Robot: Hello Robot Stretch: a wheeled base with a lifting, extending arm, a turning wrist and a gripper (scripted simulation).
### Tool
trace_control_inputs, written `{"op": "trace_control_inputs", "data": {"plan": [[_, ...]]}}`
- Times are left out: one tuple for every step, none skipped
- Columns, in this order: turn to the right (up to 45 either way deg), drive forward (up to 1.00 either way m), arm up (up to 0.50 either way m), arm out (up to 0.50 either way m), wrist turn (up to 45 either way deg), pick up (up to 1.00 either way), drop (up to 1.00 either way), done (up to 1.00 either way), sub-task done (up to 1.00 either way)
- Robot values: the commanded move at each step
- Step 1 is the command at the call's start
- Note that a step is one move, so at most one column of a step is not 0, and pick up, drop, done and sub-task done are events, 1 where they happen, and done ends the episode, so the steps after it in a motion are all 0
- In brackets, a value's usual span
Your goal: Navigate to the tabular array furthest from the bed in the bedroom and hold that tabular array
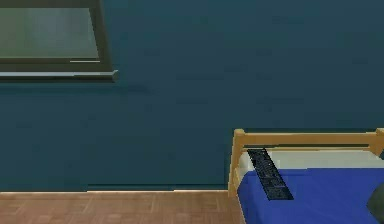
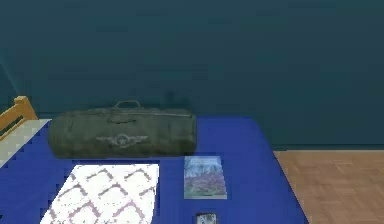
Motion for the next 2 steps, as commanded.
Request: {"op": "trace_control_inputs", "data": {"plan": [[-15.0, 0.0, 0.0, 0.0, 0.0, 0.0, 0.0, 0.0, 0.0], [0.0, 0.05, 0.0, 0.0, 0.0, 0.0, 0.0, 0.0, 0.0]]}}
